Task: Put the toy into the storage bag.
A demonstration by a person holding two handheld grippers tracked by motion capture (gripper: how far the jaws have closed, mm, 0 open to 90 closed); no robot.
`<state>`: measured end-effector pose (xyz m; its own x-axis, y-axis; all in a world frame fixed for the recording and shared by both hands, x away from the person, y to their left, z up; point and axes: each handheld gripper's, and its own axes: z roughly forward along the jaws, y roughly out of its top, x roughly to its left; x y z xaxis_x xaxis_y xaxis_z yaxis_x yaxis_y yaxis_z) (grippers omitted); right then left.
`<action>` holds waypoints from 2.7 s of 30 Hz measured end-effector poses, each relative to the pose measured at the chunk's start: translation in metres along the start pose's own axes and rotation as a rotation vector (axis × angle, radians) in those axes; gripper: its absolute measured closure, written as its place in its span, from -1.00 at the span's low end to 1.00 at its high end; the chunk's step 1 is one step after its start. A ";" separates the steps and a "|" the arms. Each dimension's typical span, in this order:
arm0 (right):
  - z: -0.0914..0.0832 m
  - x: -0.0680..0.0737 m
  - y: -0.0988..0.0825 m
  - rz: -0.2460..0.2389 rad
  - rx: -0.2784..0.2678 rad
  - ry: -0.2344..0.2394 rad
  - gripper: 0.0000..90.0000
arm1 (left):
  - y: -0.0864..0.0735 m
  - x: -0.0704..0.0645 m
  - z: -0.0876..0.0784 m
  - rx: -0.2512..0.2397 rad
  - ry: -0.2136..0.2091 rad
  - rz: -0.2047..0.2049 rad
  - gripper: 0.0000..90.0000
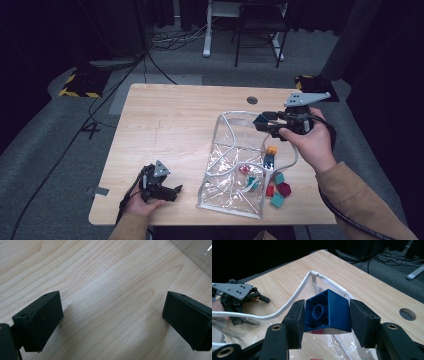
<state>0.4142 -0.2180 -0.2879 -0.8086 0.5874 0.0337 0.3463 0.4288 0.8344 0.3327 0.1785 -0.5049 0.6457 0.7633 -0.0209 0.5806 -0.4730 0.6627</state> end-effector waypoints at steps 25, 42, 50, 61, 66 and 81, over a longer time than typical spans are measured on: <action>0.076 0.009 -0.025 0.012 0.309 0.078 0.07 | 0.000 -0.001 0.000 -0.003 0.007 -0.011 -0.92; 0.085 0.012 -0.032 0.004 0.361 0.085 -0.18 | 0.000 -0.001 0.000 -0.003 0.007 -0.012 -0.92; 0.068 0.012 -0.025 -0.002 0.264 0.056 -0.19 | 0.000 -0.001 0.000 -0.003 0.007 -0.012 -0.92; 0.034 0.015 -0.013 -0.015 0.166 0.036 -0.19 | 0.000 -0.001 0.000 -0.002 0.007 -0.010 -0.92; 0.010 0.015 -0.008 -0.019 0.113 0.023 -0.19 | 0.000 -0.001 0.000 -0.001 0.007 -0.009 -0.92; -0.047 0.011 -0.021 0.000 0.055 -0.038 -0.20 | 0.000 0.000 0.000 -0.003 0.009 -0.010 -0.91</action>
<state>0.3759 -0.2527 -0.2797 -0.7902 0.6127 0.0115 0.3725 0.4652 0.8030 0.3325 0.1784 -0.5048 0.6353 0.7720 -0.0211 0.5858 -0.4639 0.6646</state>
